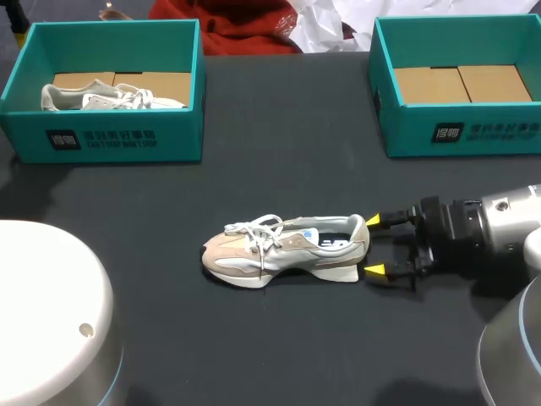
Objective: Take the shoe out of the shoebox, open the shoe tongue, remove and reinsert the insole, then place the shoe into the shoebox
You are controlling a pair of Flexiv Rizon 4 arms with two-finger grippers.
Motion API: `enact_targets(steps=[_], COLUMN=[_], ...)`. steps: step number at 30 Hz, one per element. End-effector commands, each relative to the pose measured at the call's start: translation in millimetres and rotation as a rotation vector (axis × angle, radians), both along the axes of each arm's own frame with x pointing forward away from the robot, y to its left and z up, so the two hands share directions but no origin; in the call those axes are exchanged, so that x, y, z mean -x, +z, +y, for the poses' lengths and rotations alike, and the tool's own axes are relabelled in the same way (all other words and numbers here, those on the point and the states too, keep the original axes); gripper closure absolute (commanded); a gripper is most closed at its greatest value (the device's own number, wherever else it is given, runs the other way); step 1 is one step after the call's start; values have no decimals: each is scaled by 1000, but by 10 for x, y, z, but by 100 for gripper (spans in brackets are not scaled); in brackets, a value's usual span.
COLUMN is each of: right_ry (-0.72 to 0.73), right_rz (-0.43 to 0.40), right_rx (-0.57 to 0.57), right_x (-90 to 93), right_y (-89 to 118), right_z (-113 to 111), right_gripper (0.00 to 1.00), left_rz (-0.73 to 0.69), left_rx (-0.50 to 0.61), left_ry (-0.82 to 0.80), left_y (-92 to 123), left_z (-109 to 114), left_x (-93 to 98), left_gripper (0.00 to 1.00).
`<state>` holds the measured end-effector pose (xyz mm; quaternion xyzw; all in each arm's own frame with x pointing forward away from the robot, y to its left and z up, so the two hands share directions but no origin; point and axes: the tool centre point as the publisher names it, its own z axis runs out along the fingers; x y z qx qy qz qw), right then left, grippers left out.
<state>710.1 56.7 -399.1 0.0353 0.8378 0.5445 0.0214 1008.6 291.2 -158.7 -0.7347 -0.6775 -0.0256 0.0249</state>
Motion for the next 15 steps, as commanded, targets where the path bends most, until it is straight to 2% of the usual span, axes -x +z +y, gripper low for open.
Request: enact_targets(steps=[1, 15], right_ry=[1, 11], right_rz=[1, -4], right_rx=[4, -2], right_x=[-21, -34], right_y=[-10, -1], right_z=[42, 76], right_gripper=[0, 0], left_rz=[0, 0], left_rx=[-2, -2], left_ry=[-1, -1], left_y=[3, 3], left_z=[3, 3], left_x=[2, 2], left_gripper=[0, 0])
